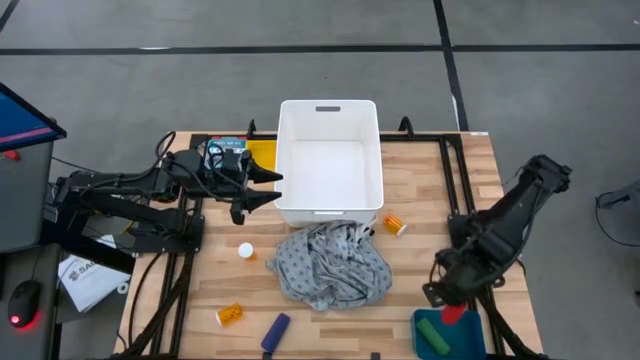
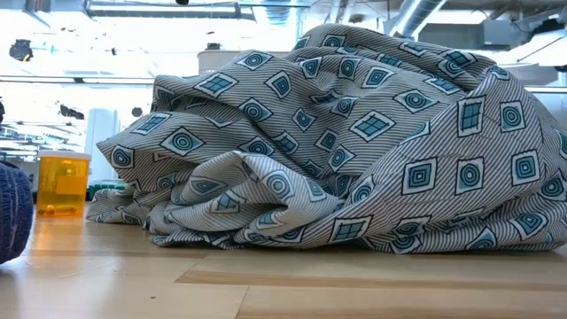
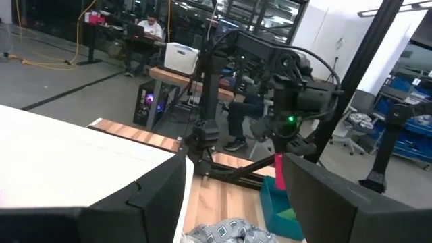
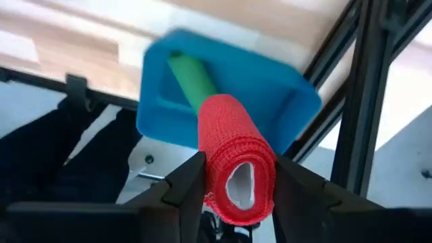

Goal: Pick & place medical supplies in basket/bin
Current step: Put the red bandage into the blue bin

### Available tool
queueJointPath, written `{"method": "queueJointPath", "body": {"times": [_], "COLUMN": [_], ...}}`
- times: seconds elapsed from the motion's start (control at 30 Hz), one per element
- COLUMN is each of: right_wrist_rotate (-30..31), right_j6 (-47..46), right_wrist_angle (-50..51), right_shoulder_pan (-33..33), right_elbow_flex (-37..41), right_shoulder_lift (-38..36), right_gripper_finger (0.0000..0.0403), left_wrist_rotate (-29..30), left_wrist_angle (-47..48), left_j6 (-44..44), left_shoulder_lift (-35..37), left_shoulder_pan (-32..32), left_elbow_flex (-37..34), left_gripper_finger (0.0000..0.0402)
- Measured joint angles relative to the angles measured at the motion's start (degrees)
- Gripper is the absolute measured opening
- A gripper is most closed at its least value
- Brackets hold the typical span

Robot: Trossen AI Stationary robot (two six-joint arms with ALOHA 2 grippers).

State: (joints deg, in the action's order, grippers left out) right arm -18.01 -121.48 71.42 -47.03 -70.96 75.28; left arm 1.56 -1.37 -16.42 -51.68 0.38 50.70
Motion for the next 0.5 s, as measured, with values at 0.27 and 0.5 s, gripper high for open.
{"method": "queueJointPath", "body": {"times": [0.27,0.5], "right_wrist_rotate": [-5.6,-8.7], "right_j6": [-2.6,-1.7], "right_wrist_angle": [-3.6,-3.4], "right_shoulder_pan": [-6.5,-8.6], "right_elbow_flex": [0.0,0.0], "right_shoulder_lift": [5.2,9.5], "right_gripper_finger": [0.0152,0.0174], "left_wrist_rotate": [0.0,0.0], "left_wrist_angle": [0.0,0.0], "left_j6": [0.0,-0.2], "left_shoulder_lift": [0.0,0.0], "left_shoulder_pan": [0.0,0.0], "left_elbow_flex": [0.0,0.0], "left_gripper_finger": [0.0237,0.0237]}}
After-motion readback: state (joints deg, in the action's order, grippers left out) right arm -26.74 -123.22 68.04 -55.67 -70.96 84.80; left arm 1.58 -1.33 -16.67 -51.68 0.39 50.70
